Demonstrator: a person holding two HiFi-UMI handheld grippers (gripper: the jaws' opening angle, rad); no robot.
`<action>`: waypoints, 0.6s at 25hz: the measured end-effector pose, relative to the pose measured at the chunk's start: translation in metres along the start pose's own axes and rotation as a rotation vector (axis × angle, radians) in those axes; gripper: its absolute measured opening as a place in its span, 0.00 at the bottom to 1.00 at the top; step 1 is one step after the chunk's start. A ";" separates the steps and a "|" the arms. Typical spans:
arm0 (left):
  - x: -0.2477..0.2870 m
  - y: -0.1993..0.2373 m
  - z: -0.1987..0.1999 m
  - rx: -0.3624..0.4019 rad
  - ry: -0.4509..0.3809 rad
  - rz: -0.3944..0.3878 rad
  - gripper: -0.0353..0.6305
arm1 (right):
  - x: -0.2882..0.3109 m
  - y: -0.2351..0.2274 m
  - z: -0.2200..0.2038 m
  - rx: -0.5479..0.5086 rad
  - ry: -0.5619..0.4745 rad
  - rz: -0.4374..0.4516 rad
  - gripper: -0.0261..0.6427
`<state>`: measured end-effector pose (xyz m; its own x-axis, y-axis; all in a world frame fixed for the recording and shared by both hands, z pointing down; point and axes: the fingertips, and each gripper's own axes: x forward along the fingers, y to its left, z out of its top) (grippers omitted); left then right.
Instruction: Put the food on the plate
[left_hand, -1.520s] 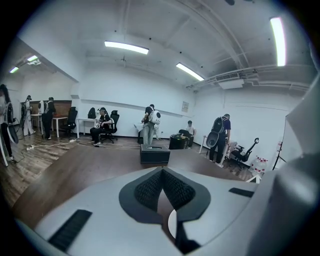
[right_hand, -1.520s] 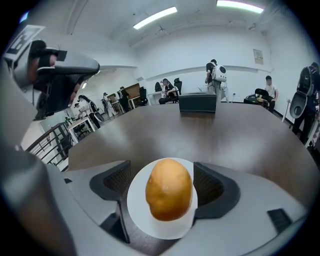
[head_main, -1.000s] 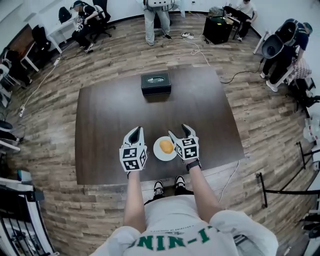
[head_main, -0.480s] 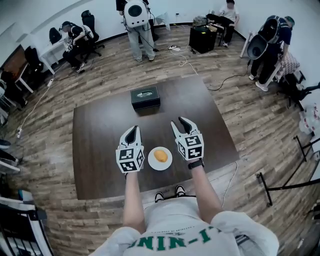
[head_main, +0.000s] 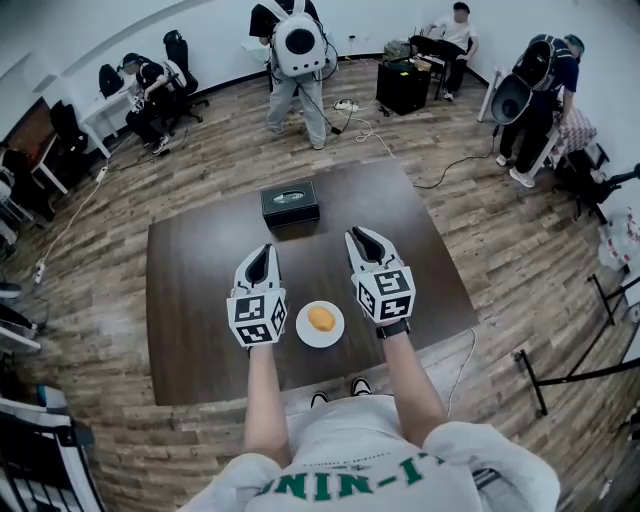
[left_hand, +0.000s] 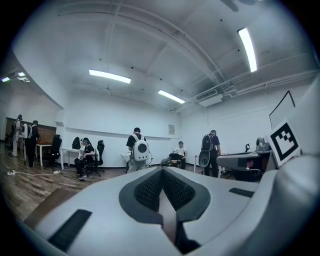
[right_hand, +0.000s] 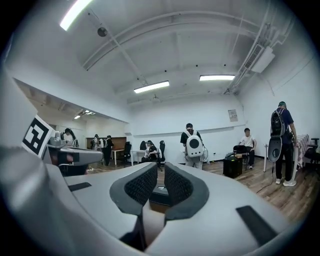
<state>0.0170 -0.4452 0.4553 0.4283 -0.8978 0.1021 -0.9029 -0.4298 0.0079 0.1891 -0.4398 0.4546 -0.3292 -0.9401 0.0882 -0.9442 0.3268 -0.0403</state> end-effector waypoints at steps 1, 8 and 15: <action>0.000 0.001 0.000 -0.002 0.000 0.002 0.07 | 0.001 0.000 0.001 0.003 0.000 -0.004 0.11; -0.002 0.005 -0.003 -0.006 0.006 0.012 0.07 | 0.005 0.003 0.003 -0.008 0.010 -0.020 0.06; -0.009 0.007 0.000 -0.002 -0.003 0.015 0.07 | 0.002 0.010 0.004 -0.006 0.005 -0.011 0.06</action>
<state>0.0067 -0.4402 0.4541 0.4145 -0.9046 0.0995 -0.9094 -0.4158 0.0078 0.1792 -0.4387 0.4506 -0.3192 -0.9431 0.0932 -0.9477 0.3174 -0.0338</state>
